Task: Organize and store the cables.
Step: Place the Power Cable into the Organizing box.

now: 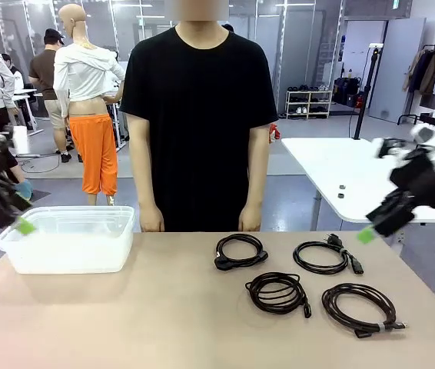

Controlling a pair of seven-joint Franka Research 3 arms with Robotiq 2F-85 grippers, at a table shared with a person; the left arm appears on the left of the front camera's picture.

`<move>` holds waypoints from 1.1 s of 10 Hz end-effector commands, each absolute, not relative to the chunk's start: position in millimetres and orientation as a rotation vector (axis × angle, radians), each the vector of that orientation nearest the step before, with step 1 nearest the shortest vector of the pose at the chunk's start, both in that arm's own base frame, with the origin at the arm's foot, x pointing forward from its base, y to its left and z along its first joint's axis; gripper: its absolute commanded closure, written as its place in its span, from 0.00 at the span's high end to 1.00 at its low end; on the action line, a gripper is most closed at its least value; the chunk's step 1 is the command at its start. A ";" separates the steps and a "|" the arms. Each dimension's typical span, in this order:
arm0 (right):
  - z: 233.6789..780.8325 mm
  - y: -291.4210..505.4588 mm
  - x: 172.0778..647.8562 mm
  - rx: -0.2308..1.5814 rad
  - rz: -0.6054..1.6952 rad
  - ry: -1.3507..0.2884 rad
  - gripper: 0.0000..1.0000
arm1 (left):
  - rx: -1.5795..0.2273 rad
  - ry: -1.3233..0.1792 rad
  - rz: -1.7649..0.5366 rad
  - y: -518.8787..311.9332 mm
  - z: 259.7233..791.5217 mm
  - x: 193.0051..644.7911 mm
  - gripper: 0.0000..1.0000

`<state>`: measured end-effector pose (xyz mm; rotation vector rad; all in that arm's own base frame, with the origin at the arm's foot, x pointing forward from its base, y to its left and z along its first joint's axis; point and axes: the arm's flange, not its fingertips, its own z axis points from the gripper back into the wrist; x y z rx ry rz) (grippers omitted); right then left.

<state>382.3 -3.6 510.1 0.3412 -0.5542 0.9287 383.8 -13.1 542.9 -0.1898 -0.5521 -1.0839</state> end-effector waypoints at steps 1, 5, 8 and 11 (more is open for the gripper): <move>511.5 -60.3 357.3 0.379 0.905 -0.584 1.00 | -0.226 -0.628 -1.146 37.1 534.3 365.5 1.00; 495.3 -166.7 269.9 0.417 0.725 -0.749 1.00 | -0.297 -0.829 -0.965 131.1 510.3 324.6 1.00; 491.9 -182.9 252.4 0.389 0.649 -0.789 1.00 | -0.278 -0.851 -0.914 142.4 511.2 316.5 1.00; 505.5 -203.1 254.0 0.386 0.629 -0.770 1.00 | -0.277 -0.842 -0.889 156.8 511.7 313.5 1.00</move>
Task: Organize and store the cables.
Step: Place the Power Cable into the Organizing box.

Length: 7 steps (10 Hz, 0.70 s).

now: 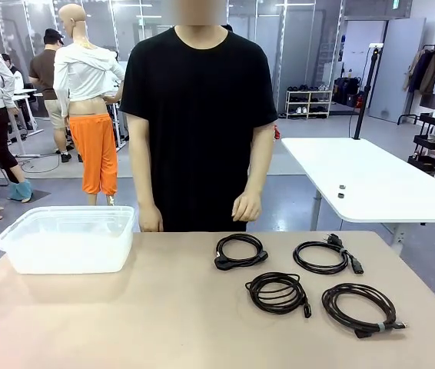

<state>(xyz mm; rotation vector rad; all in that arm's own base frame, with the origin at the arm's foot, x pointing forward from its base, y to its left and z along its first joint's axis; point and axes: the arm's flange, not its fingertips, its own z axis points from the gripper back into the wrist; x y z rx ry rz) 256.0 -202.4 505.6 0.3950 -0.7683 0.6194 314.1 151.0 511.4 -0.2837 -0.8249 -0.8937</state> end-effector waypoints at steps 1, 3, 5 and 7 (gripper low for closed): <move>505.5 -203.1 254.0 0.386 0.629 -0.770 1.00 | -0.277 -0.842 -0.889 156.8 511.7 313.5 1.00; 505.5 -203.1 254.0 0.386 0.629 -0.770 1.00 | -0.277 -0.842 -0.889 156.8 511.7 313.5 1.00; 505.5 -203.1 254.0 0.386 0.629 -0.770 1.00 | -0.277 -0.842 -0.889 156.8 511.7 313.5 1.00; 505.5 -203.1 254.0 0.386 0.629 -0.770 1.00 | -0.277 -0.842 -0.889 156.8 511.7 313.5 1.00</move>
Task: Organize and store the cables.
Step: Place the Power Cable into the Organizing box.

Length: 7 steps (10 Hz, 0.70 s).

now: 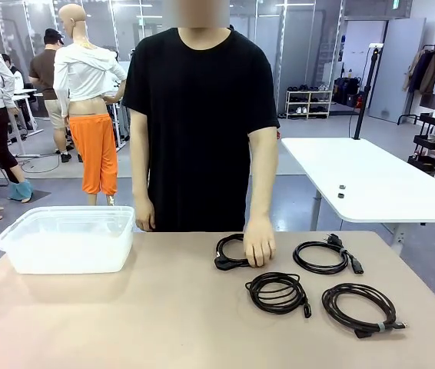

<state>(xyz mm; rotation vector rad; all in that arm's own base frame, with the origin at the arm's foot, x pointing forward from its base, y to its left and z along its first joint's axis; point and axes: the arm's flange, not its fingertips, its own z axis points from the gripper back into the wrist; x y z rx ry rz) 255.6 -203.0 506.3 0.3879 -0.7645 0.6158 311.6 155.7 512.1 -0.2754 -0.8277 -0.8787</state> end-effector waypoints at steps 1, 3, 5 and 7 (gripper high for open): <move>505.5 -203.1 254.0 0.386 0.629 -0.770 1.00 | -0.277 -0.842 -0.889 156.8 511.7 313.5 1.00; 505.5 -203.1 254.0 0.386 0.629 -0.770 1.00 | -0.277 -0.842 -0.889 156.8 511.7 313.5 1.00; 505.5 -203.1 254.0 0.386 0.629 -0.770 1.00 | -0.277 -0.842 -0.889 156.8 511.7 313.5 1.00; 505.5 -203.1 254.0 0.386 0.629 -0.770 1.00 | -0.277 -0.842 -0.889 156.8 511.7 313.5 1.00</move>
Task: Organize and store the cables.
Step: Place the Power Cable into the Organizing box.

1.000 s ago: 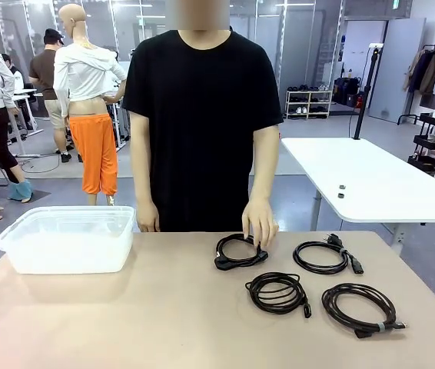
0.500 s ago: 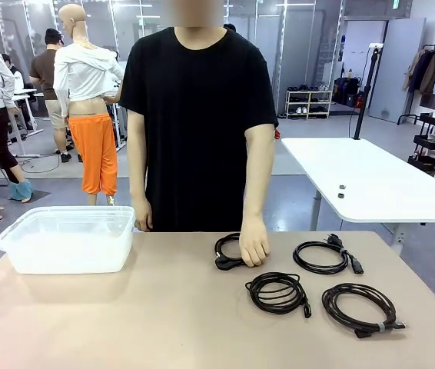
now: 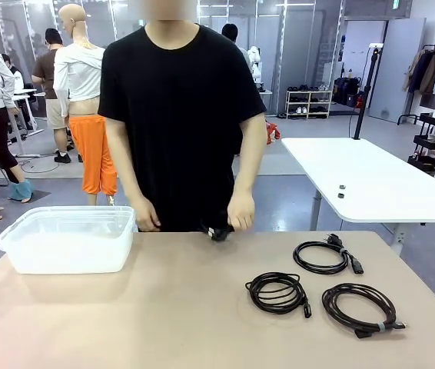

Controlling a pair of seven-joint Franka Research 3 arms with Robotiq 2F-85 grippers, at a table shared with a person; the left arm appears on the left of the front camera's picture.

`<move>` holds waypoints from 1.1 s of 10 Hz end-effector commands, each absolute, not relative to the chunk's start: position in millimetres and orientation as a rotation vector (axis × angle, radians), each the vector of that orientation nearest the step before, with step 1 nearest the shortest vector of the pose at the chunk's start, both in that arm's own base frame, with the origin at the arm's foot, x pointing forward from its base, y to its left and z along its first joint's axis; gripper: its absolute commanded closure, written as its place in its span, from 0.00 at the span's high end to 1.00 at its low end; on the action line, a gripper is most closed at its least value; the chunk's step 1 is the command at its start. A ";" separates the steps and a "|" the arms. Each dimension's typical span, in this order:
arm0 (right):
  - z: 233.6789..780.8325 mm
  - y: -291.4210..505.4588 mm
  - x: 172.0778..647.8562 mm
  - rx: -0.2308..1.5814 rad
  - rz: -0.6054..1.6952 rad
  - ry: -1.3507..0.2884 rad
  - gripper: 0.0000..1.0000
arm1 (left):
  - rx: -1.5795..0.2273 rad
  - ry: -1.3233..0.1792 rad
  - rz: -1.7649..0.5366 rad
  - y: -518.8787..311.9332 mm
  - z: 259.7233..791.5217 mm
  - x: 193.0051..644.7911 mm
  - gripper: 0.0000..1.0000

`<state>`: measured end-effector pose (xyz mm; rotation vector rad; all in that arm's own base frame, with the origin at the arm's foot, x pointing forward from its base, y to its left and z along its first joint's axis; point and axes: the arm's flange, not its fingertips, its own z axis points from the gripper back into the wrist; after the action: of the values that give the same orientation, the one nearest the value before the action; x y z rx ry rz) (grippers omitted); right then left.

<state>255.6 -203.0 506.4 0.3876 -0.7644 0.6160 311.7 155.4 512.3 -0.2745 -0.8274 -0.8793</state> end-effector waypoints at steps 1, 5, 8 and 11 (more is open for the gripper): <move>505.5 -203.1 254.0 0.386 0.629 -0.770 1.00 | -0.277 -0.842 -0.889 156.8 511.7 313.5 1.00; 506.4 -203.0 255.6 0.388 0.616 -0.764 1.00 | -0.277 -0.842 -0.889 156.8 511.7 313.5 1.00; 526.8 -151.7 330.4 0.279 0.491 -0.598 1.00 | -0.277 -0.842 -0.889 156.8 511.7 313.5 1.00; 517.1 -103.6 414.7 0.194 0.346 -0.504 1.00 | -0.277 -0.842 -0.889 156.8 511.7 313.5 1.00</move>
<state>391.3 -103.6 517.7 0.1994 -0.5601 0.4222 312.0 155.4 512.4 -0.2730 -0.8255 -0.8787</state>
